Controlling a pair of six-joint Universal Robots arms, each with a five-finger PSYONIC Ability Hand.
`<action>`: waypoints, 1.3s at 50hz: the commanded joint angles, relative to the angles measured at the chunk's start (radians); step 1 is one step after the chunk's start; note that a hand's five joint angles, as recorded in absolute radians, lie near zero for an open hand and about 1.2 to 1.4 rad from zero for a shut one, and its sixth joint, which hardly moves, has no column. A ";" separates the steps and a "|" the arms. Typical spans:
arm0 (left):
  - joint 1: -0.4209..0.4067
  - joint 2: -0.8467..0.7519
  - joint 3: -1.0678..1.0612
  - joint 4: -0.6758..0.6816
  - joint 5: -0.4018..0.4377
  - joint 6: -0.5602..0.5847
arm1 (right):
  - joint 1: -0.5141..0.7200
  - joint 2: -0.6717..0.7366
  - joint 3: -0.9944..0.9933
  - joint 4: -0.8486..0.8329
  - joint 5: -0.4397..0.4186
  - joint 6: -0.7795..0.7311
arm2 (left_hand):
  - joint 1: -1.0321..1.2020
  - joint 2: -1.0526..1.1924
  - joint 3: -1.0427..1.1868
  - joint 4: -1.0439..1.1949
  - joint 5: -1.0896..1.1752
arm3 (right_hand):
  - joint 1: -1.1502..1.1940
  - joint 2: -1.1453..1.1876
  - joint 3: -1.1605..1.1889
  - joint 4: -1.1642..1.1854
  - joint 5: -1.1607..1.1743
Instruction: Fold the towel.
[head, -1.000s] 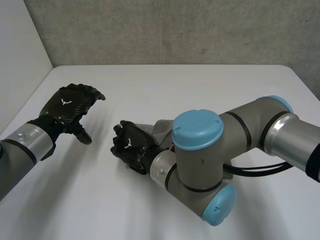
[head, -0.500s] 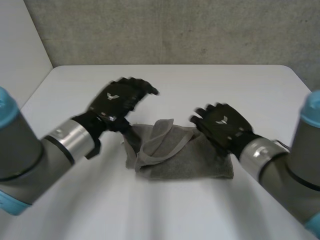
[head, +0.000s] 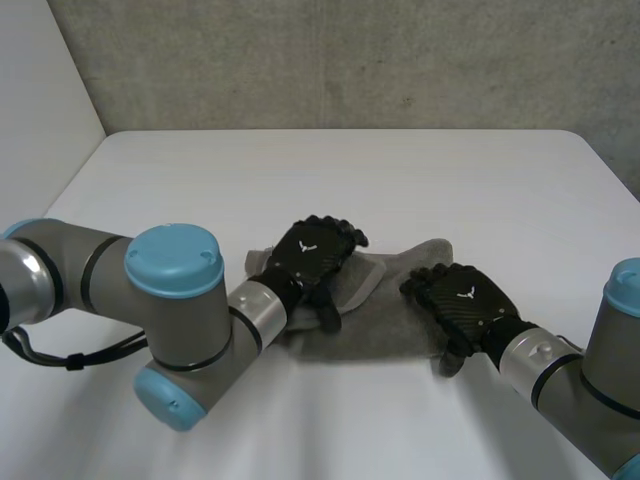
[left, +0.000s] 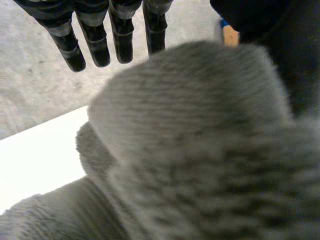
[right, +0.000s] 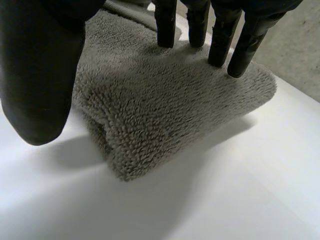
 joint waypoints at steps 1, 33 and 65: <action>0.026 -0.016 0.014 0.108 -0.054 0.034 | 0.003 0.029 0.008 -0.002 0.000 -0.009 | -0.039 -0.036 -0.052 -0.059 -0.003 | 0.022 0.034 -0.043 -0.076 0.049; 0.130 0.145 -0.233 0.167 -0.189 0.227 | -0.026 -0.022 0.066 -0.032 0.008 -0.006 | -0.060 -0.057 -0.052 -0.059 -0.024 | 0.156 0.169 -0.043 -0.076 0.183; 0.110 0.228 -0.338 0.169 -0.181 0.214 | -0.104 -0.098 0.105 0.013 0.007 0.003 | -0.060 -0.057 -0.052 -0.059 -0.024 | 0.160 0.172 -0.043 -0.076 0.187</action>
